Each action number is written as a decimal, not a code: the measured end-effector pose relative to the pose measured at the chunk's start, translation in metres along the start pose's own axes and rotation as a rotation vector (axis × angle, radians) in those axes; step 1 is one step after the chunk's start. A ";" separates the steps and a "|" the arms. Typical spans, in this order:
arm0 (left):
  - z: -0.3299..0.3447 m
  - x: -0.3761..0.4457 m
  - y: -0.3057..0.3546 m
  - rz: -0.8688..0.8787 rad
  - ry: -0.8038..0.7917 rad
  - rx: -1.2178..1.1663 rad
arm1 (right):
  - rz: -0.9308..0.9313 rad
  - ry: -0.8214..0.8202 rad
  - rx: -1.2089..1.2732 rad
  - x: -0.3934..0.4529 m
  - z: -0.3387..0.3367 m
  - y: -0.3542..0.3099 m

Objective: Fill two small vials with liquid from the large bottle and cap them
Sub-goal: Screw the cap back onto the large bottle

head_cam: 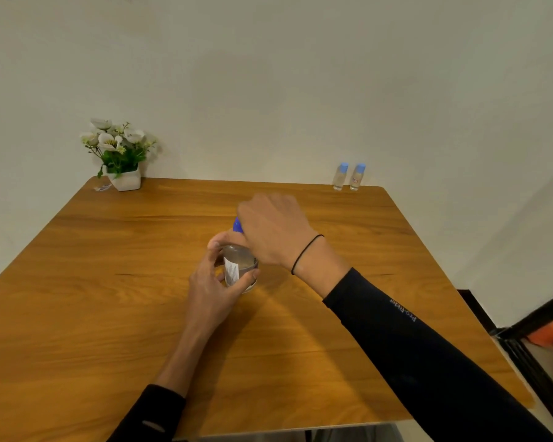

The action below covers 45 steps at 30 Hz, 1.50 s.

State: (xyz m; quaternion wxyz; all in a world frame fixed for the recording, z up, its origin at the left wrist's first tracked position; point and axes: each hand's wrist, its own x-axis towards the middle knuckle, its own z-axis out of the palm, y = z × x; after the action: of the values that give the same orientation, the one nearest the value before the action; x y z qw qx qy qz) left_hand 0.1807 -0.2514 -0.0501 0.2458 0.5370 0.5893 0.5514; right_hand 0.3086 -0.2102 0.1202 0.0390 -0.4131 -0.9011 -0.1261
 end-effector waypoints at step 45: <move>0.000 -0.002 0.003 0.000 -0.014 -0.028 | -0.181 -0.076 0.106 0.023 0.002 0.021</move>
State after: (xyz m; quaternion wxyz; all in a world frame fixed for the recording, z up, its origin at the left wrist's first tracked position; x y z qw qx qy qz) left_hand 0.1827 -0.2539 -0.0479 0.2573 0.5375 0.5797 0.5557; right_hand 0.3090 -0.1793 0.1263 0.0149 -0.3319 -0.9409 -0.0653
